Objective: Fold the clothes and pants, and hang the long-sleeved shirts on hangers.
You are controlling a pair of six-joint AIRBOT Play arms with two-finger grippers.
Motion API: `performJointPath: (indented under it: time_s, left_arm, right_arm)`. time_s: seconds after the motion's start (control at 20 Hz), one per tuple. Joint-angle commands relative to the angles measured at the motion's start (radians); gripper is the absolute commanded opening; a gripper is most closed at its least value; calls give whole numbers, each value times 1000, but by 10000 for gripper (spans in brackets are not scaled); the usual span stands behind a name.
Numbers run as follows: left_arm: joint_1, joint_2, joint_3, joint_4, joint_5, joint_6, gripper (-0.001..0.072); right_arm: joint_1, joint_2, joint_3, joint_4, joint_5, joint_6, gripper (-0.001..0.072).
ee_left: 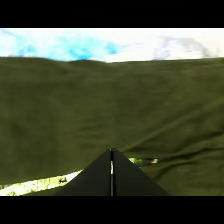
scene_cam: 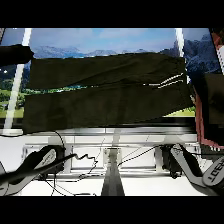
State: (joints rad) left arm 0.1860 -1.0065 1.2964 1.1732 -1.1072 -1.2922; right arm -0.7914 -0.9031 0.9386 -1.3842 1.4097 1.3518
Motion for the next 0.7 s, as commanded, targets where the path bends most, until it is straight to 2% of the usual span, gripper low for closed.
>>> performJointPath:
  time_s: [0.0,0.05,0.15,0.2,0.35,0.65]
  left_arm:
    - [-14,41,-2,77,-19,29,17]
    - [-15,39,-3,111,-25,29,17]
    - [-14,37,-19,151,-27,29,17]
    - [-14,37,-28,157,-27,29,18]
    - [-14,33,-51,163,-24,29,17]
    - [-14,-31,-55,163,-20,29,18]
  right_arm:
    - [-136,125,-247,162,-165,-25,30]
    - [-146,137,-312,193,-221,0,60]
    - [-146,125,-413,256,-300,62,427]
    - [-146,110,-452,294,-335,93,494]
    - [-146,59,-507,388,-434,98,493]
    - [-145,-38,-507,427,-552,99,491]
